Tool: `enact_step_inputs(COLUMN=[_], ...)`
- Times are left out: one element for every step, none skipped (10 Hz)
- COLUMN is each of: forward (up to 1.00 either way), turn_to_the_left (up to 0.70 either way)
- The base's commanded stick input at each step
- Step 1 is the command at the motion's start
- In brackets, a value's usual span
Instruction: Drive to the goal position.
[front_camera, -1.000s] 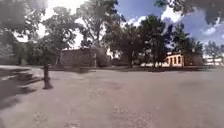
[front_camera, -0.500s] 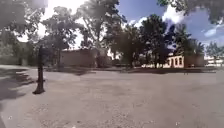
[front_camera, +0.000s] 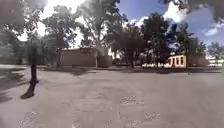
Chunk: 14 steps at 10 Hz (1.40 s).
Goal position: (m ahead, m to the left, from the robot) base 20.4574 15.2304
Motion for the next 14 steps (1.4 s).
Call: enact_step_inputs(forward=[0.85,0.85,0.85,0.85,0.85,0.85,0.85,0.85,0.85,0.85,0.85,0.85,0.85,0.85], turn_to_the_left=[0.0,0.0,0.0,0.0,0.0,0.0,0.0,0.0,0.0,0.0,0.0,0.0,0.0,0.0])
